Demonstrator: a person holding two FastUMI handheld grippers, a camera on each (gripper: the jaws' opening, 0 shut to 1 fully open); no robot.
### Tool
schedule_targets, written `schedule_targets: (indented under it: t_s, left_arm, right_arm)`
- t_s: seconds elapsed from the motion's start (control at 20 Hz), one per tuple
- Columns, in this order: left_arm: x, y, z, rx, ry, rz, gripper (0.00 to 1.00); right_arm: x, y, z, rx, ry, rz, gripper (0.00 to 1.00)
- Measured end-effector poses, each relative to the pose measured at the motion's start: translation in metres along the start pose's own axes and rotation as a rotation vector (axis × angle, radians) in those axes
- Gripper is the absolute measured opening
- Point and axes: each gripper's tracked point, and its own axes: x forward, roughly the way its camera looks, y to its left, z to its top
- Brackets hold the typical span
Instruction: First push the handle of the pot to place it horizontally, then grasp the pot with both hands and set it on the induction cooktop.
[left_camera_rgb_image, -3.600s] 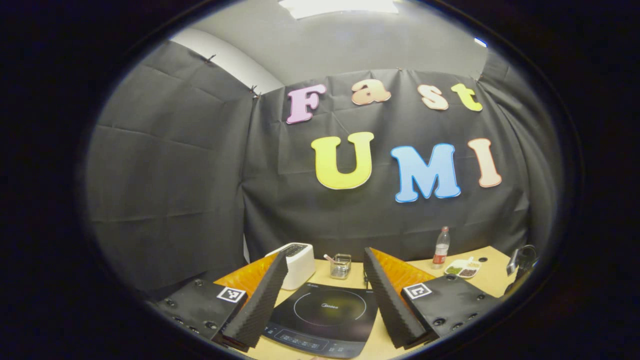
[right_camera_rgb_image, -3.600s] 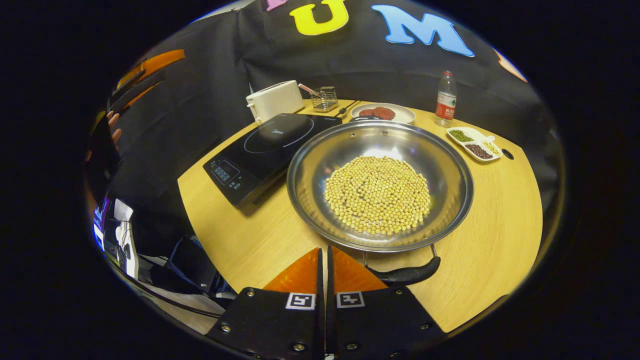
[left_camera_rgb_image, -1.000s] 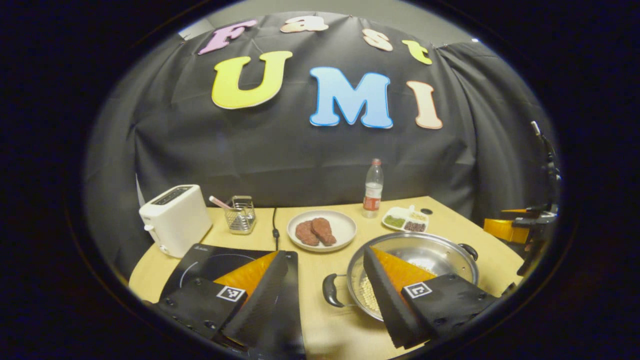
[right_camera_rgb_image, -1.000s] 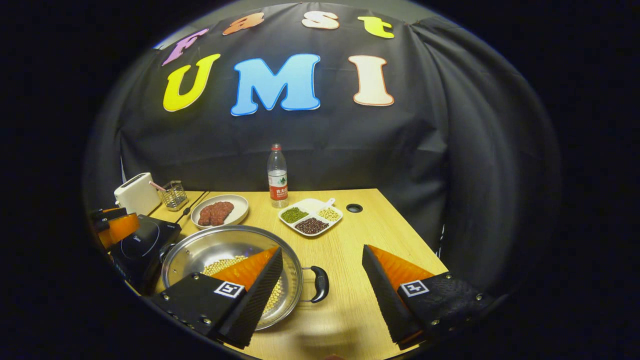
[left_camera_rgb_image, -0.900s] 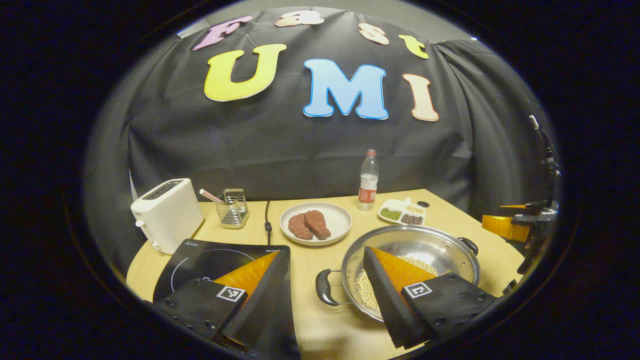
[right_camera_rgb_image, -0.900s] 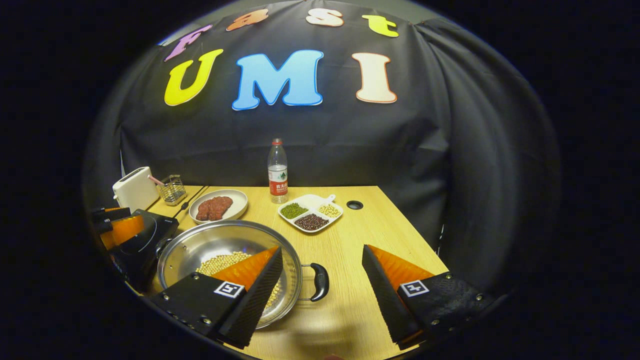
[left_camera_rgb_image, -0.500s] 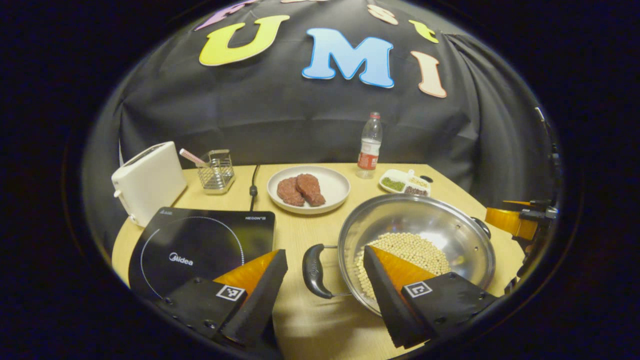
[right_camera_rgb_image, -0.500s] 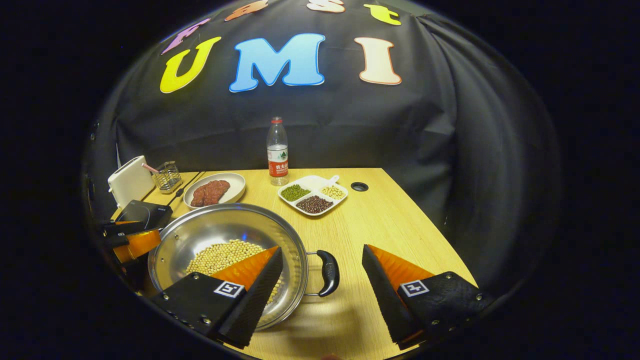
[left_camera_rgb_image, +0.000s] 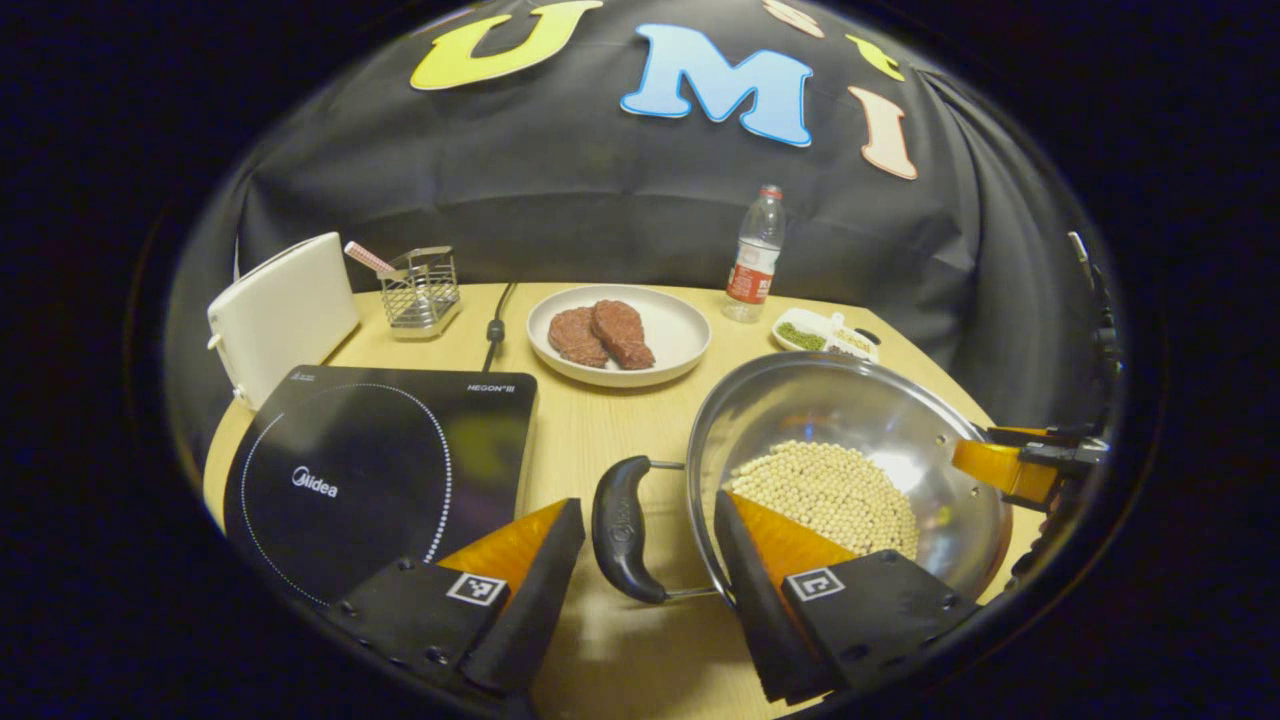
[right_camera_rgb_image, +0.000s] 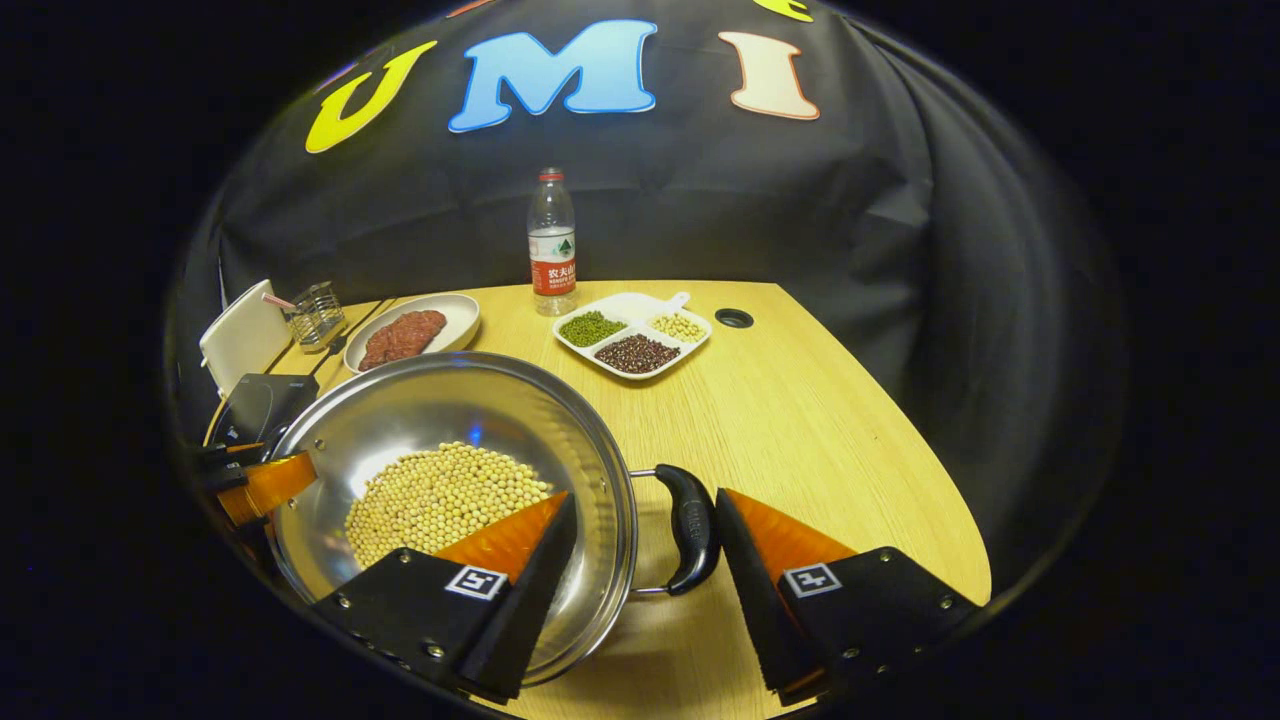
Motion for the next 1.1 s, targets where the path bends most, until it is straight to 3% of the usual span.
schedule_targets:
  t_s: [0.1,0.25,0.3,0.35,0.4,0.5,0.6,0.7,0.8,1.1]
  left_arm:
    - [0.004,-0.005,-0.005,-0.008,0.02,-0.009,0.82]
    - [0.005,-0.004,-0.004,-0.014,0.016,0.01,0.74]
    - [0.005,-0.004,-0.005,-0.014,0.02,0.012,0.75]
    - [0.006,-0.004,-0.005,-0.016,0.02,0.015,0.78]
    - [0.006,-0.003,-0.004,-0.018,0.02,0.02,0.76]
    - [0.006,-0.003,-0.003,-0.021,0.018,0.029,0.68]
    - [0.007,-0.002,-0.004,-0.012,0.024,0.045,0.69]
    - [0.003,-0.004,0.0,-0.028,0.013,0.045,0.63]
    - [-0.008,-0.009,0.006,-0.029,-0.003,0.047,0.66]
    - [-0.063,-0.009,0.033,-0.025,-0.073,0.117,0.63]
  right_arm:
    - [0.004,-0.003,-0.006,0.0,0.027,-0.016,0.86]
    - [0.008,-0.006,-0.008,0.017,0.034,-0.026,0.68]
    - [0.007,-0.006,-0.008,0.018,0.036,-0.025,0.67]
    - [0.007,-0.006,-0.008,0.013,0.035,-0.023,0.61]
    - [0.007,-0.006,-0.008,0.005,0.031,-0.02,0.66]
    - [0.005,-0.005,-0.007,-0.004,0.033,-0.008,0.58]
    - [0.001,-0.003,-0.007,-0.003,0.031,-0.002,0.51]
    - [-0.005,-0.007,-0.005,-0.013,0.022,-0.005,0.51]
    - [-0.014,-0.009,-0.002,-0.008,0.012,-0.001,0.51]
    - [-0.052,-0.007,0.013,-0.003,-0.025,0.044,0.51]
